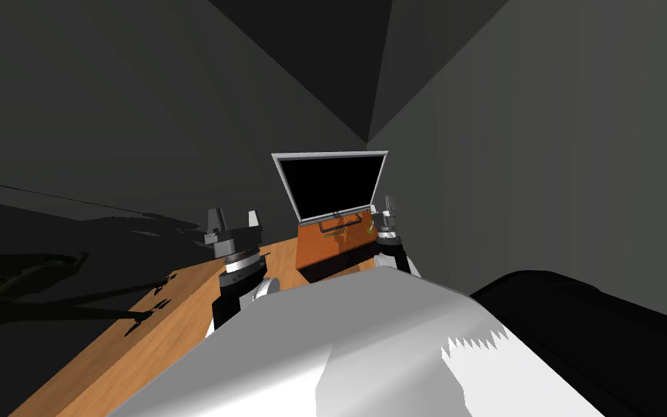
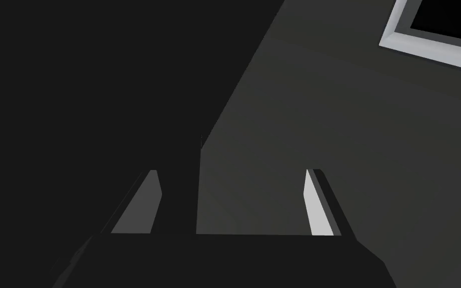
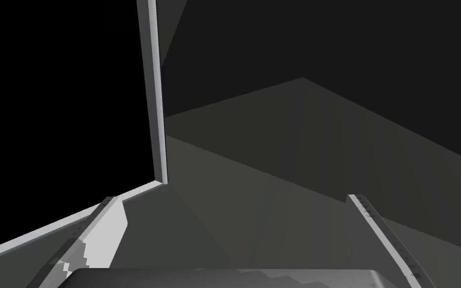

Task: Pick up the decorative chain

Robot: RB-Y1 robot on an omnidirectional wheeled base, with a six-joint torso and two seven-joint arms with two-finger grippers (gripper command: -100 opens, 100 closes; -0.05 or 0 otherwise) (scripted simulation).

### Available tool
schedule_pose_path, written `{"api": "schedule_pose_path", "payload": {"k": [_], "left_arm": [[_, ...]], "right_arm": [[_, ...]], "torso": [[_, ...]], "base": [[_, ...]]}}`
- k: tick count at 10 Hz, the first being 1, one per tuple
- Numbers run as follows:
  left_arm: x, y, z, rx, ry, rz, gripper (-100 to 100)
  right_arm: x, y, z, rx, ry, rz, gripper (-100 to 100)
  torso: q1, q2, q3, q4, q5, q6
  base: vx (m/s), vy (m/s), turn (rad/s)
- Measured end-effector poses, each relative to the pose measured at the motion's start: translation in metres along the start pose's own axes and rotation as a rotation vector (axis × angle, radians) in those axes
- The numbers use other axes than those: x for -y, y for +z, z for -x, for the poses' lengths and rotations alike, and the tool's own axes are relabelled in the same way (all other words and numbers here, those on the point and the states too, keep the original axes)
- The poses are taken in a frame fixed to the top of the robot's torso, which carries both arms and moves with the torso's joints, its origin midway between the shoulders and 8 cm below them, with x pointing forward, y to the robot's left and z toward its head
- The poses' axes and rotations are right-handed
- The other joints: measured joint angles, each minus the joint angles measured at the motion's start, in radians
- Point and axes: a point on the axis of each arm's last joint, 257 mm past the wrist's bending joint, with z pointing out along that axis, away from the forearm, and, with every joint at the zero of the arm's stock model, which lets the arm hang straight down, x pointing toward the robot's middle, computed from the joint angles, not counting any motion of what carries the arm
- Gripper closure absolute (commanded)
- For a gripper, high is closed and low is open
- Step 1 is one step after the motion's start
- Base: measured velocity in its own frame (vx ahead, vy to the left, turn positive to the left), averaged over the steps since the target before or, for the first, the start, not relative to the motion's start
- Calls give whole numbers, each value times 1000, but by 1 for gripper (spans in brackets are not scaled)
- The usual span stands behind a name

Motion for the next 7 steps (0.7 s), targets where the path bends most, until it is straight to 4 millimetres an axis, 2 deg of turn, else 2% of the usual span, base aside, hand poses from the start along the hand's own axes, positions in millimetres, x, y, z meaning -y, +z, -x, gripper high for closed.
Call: {"api": "schedule_pose_path", "payload": {"k": [4, 6, 7], "left_arm": [[0, 0, 0, 0, 0, 0, 0], [0, 0, 0, 0, 0, 0, 0], [0, 0, 0, 0, 0, 0, 0]], "right_arm": [[10, -4, -18, -98, -36, -20, -100], [24, -11, -30, -161, -71, -50, -100], [39, -17, -32, -194, -94, -75, -100]], "torso": [[4, 7, 4, 2, 1, 0], [5, 9, 5, 2, 1, 0], [5, 10, 6, 2, 1, 0]], "base": [[-101, 57, 97], [-149, 87, 183], [-176, 102, 274]]}}
